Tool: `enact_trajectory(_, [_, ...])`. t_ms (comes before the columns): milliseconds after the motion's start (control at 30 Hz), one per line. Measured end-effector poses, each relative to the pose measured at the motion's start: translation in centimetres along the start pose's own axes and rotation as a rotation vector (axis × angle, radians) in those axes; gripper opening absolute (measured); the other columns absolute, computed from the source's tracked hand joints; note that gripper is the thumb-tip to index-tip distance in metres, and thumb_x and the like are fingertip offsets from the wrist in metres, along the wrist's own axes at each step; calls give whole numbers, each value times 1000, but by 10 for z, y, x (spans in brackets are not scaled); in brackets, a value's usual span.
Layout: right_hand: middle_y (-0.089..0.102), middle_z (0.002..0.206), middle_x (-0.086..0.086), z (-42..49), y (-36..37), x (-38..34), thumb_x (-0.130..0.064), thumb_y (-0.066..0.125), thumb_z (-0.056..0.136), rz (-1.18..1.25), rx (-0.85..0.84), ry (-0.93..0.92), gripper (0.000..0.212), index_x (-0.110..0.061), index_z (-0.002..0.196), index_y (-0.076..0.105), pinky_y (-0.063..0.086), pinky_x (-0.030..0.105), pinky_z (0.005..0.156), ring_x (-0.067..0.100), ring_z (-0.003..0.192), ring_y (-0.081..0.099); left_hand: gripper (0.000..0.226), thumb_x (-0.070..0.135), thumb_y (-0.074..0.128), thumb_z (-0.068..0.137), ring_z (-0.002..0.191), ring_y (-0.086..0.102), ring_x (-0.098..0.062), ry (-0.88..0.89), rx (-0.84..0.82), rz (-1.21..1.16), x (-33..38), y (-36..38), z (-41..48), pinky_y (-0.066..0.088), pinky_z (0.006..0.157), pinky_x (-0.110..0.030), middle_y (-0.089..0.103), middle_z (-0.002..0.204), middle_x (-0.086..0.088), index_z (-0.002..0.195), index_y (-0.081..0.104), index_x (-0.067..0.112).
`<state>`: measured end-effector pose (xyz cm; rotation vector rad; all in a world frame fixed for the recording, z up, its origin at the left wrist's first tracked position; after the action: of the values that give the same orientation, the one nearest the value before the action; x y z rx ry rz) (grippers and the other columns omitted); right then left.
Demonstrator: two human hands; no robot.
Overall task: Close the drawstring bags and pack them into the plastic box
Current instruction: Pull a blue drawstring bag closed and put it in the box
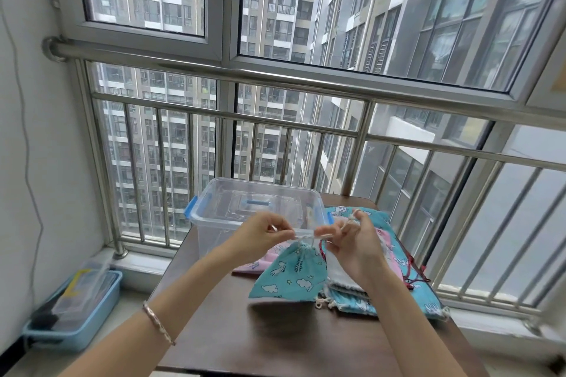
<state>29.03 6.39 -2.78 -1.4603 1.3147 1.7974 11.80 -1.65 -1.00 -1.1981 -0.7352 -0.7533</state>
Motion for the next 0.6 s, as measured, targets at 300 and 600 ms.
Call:
enact_trajectory(300, [33, 47, 1, -2, -7, 12, -64, 29, 92, -99, 66, 265, 63, -18, 50, 36, 31, 24, 45, 15, 42, 31, 12, 30, 67, 87, 81, 50, -10, 147, 97, 353, 4, -6, -9, 47, 77, -27, 56, 84, 7, 92, 74, 21])
enact_trajectory(600, [59, 79, 16, -19, 14, -5, -9, 40, 80, 153, -276, 372, 37, 8, 108, 57, 57, 27, 59, 28, 70, 63, 13, 13, 67, 88, 73, 72, -14, 23, 116, -161, 4, 9, -12, 54, 63, -18, 75, 84, -5, 96, 73, 5])
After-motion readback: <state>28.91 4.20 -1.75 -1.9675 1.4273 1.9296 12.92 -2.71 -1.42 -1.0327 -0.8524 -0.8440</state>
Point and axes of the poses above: each hand's wrist, its own z-axis towards the middle knuckle, its own y-axis out of the palm, x = y × z, the point moved 5 cm from there along z, towards the middle knuckle
